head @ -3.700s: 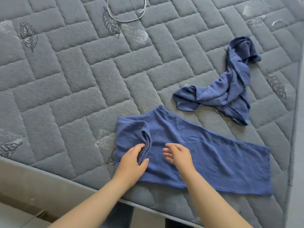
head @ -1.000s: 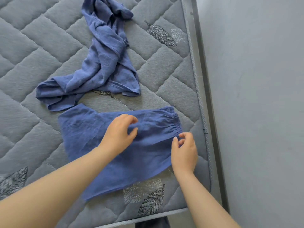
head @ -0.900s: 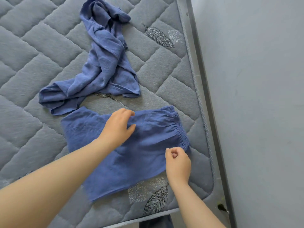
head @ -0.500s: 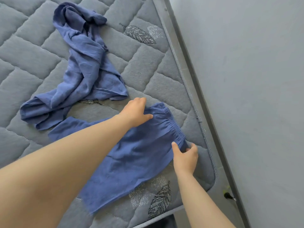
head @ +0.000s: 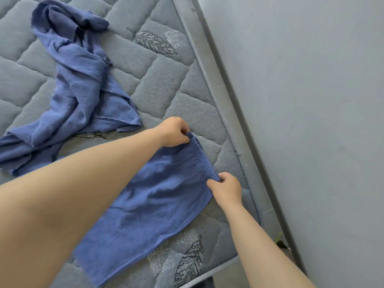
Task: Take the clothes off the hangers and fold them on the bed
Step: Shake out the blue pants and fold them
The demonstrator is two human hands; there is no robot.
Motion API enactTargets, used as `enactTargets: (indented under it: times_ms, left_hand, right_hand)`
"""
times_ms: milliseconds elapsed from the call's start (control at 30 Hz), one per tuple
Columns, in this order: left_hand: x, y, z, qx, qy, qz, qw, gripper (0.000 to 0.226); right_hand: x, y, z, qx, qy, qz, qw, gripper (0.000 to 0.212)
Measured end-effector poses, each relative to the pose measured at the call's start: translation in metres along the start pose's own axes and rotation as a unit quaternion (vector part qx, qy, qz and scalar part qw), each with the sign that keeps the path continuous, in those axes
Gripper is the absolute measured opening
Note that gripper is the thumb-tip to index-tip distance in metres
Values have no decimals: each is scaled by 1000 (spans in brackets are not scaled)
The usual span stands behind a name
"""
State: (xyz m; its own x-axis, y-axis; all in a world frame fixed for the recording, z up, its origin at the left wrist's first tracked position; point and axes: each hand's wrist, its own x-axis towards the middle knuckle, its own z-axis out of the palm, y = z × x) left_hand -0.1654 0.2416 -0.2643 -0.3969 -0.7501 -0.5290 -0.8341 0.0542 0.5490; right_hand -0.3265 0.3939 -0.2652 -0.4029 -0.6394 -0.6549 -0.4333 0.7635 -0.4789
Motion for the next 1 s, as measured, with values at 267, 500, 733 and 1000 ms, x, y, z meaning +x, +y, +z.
enactTargets:
  times_ms: [267, 500, 733, 1000]
  left_hand:
    - [-69, -23, -38, -14, 86, 53, 995, 12]
    - [-147, -63, -65, -33, 112, 53, 992, 13]
    - [-215, -129, -61, -17, 118, 45, 992, 12]
    - [-240, -206, 0, 64, 107, 95, 988, 20]
  right_hand:
    - [-69, -29, 15, -31, 62, -138, 988, 14]
    - [-147, -44, 52, -79, 59, -191, 977, 21]
    - [-201, -43, 115, -146, 58, -237, 959, 22]
    - [-202, -8, 196, -324, 37, -310, 893, 24]
